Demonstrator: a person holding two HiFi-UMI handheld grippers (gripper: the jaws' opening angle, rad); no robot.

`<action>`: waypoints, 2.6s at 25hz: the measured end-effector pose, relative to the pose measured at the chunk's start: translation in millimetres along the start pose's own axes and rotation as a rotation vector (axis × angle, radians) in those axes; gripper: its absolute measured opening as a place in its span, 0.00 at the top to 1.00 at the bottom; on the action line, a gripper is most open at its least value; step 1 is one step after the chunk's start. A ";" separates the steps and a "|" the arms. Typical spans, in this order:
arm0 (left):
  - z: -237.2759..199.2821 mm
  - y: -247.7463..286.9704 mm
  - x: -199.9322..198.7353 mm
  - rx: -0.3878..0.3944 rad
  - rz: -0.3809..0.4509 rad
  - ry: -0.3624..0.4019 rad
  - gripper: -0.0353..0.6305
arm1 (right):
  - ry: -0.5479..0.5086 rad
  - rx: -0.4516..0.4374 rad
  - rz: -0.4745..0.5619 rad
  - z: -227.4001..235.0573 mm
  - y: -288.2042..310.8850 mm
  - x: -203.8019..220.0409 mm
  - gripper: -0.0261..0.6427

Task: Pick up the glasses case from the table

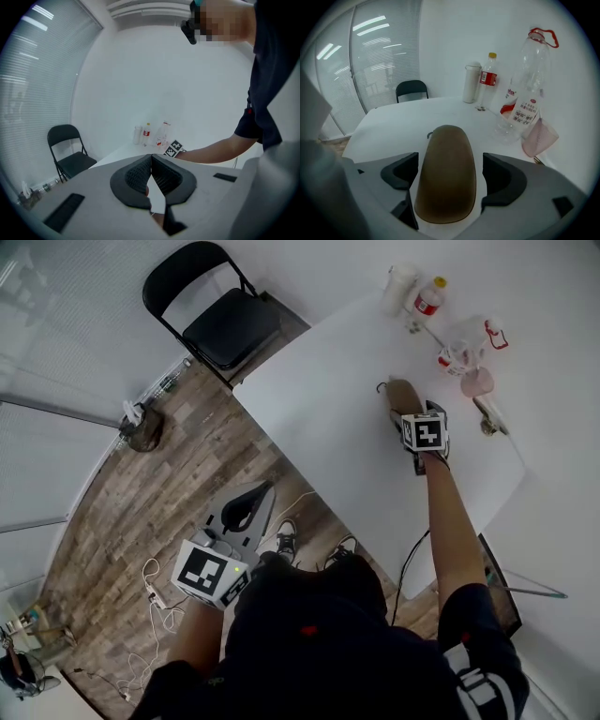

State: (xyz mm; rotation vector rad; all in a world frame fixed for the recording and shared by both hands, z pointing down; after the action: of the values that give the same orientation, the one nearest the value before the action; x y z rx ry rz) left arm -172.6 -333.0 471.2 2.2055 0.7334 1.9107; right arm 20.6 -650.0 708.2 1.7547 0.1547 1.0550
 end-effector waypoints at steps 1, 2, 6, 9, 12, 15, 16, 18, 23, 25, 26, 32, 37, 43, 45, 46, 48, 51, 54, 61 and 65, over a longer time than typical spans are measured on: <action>-1.1 -0.5 0.3 -0.002 0.005 -0.016 0.91 | -0.005 0.002 -0.016 1.1 4.7 1.1 0.36; -1.8 -1.2 0.9 -0.008 0.008 -0.023 0.91 | -0.010 0.001 -0.034 1.7 9.2 3.1 0.36; -3.8 -9.6 6.3 -0.031 0.006 -0.017 0.91 | 0.022 -0.016 -0.108 2.0 22.3 18.0 0.35; -6.2 -16.4 8.5 -0.042 0.000 -0.022 0.91 | 0.073 -0.013 -0.141 0.1 21.9 21.5 0.36; -3.1 -17.1 6.7 -0.036 0.000 -0.016 0.91 | 0.062 0.007 -0.125 -0.7 12.2 17.0 0.36; 3.8 -18.5 2.7 -0.013 0.019 -0.003 0.91 | 0.081 0.012 -0.046 -2.6 -15.6 6.3 0.37; 6.3 -19.6 0.7 -0.002 0.026 0.002 0.91 | 0.092 0.006 -0.008 -4.7 -28.3 1.5 0.37; 11.4 -20.8 -3.6 0.019 0.037 0.013 0.91 | 0.120 -0.016 0.083 -10.5 -57.0 -8.9 0.37; 33.4 -20.8 -19.3 0.084 0.074 0.079 0.91 | 0.139 -0.032 0.332 -30.2 -162.4 -37.6 0.37; 45.6 -23.6 -29.3 0.119 0.094 0.106 0.91 | 0.148 -0.030 0.418 -41.1 -211.9 -44.7 0.37; 51.5 -25.6 -34.6 0.137 0.104 0.112 0.91 | 0.159 -0.035 0.453 -47.4 -235.8 -46.6 0.37; 75.8 -35.3 -63.3 0.210 0.173 0.160 0.91 | 0.175 -0.044 0.658 -84.2 -361.6 -47.3 0.37; 101.6 -38.8 -90.0 0.280 0.223 0.196 0.91 | 0.160 0.038 0.773 -93.8 -446.6 -27.7 0.37; 130.7 -41.3 -116.2 0.366 0.273 0.228 0.91 | 0.139 0.146 0.845 -93.5 -506.1 4.3 0.37; 138.5 -42.8 -122.2 0.384 0.283 0.237 0.91 | 0.158 0.165 0.856 -92.0 -514.5 14.1 0.37; 142.1 -43.1 -125.2 0.393 0.288 0.240 0.91 | 0.168 0.175 0.860 -90.6 -517.6 18.0 0.37; 149.0 -41.4 -130.3 0.409 0.300 0.246 0.91 | 0.181 0.191 0.867 -86.9 -521.7 23.7 0.37; 158.6 -38.2 -133.3 0.426 0.305 0.258 0.91 | 0.188 0.197 0.872 -83.2 -524.8 29.2 0.37; 163.7 -35.6 -134.5 0.430 0.302 0.261 0.91 | 0.190 0.187 0.872 -82.1 -524.8 30.0 0.37; 163.3 -30.7 -134.9 0.428 0.300 0.247 0.91 | 0.175 0.171 0.856 -82.4 -515.8 24.1 0.37; 158.4 -29.1 -135.1 0.426 0.306 0.249 0.91 | 0.169 0.154 0.857 -84.7 -510.9 16.8 0.37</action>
State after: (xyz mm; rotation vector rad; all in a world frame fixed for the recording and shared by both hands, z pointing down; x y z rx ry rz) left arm -39.3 -333.6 308.7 2.4674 0.9662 2.4012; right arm 155.0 -348.7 308.7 1.9020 -0.4692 1.8382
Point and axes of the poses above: the fingertips, and each gripper's own axes: y forward along the fingers, z to its right, x out of its underside, the point moved 1 cm from there along -y, backward along the fingers, and after that the axes turned 4 degrees about -z, right-handed, at the moved point
